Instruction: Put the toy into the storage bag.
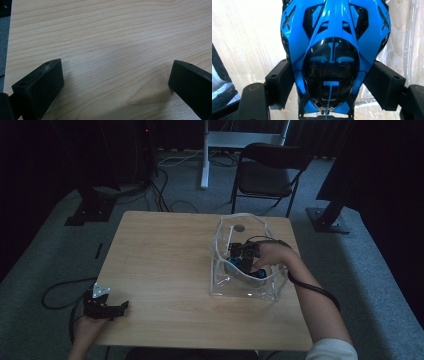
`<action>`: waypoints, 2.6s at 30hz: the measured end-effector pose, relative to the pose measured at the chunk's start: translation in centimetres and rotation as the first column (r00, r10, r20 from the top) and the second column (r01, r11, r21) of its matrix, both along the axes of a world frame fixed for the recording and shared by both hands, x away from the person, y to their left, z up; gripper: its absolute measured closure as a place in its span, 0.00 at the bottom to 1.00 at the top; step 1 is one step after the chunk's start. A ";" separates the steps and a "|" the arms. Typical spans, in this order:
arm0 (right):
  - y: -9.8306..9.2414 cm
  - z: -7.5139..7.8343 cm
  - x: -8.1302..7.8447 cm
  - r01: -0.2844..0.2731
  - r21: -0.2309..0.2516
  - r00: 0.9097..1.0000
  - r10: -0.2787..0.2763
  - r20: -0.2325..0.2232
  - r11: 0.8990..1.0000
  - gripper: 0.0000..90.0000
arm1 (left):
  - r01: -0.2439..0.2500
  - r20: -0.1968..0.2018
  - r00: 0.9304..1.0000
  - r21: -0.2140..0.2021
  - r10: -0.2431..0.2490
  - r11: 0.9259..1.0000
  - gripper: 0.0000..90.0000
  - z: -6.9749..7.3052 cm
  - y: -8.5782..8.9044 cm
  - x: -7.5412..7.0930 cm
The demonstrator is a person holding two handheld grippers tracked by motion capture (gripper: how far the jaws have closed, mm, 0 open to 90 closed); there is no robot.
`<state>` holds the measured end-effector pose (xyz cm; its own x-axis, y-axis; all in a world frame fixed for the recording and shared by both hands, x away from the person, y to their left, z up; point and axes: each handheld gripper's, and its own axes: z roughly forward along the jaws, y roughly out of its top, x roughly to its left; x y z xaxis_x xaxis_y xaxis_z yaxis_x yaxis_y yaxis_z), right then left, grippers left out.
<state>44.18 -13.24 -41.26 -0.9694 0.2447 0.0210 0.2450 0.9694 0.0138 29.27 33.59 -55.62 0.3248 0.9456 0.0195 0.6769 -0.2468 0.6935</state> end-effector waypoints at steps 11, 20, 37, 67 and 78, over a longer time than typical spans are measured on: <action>0.2 -0.2 0.7 0.007 -0.020 1.000 -0.007 -0.009 1.000 0.29 | 0.000 0.000 1.000 0.000 0.000 1.000 0.00 0.0 0.0 0.0; 0.7 -0.8 0.9 -0.008 -0.042 1.000 0.007 -0.031 0.999 0.29 | 0.000 0.000 1.000 0.000 0.000 1.000 0.00 0.0 0.0 0.0; 0.7 -2.3 1.6 0.024 -0.071 0.999 -0.026 -0.027 0.997 0.29 | 0.001 0.000 1.000 0.000 -0.001 1.000 0.00 0.0 0.0 0.0; 1.1 -3.9 1.5 0.045 -0.182 0.998 -0.051 -0.026 0.982 0.29 | 0.001 0.000 1.000 0.000 -0.001 1.000 0.00 0.0 0.0 0.0; 1.0 -4.5 1.5 0.055 -0.208 0.998 -0.062 -0.029 0.977 0.28 | 0.001 0.000 1.000 0.000 -0.001 1.000 0.00 0.0 0.0 0.0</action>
<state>45.71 -12.20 -45.76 -0.9529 0.3033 -0.0022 0.2979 0.9344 -0.1956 29.27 33.60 -55.62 0.3256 0.9453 0.0194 0.6767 -0.2473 0.6935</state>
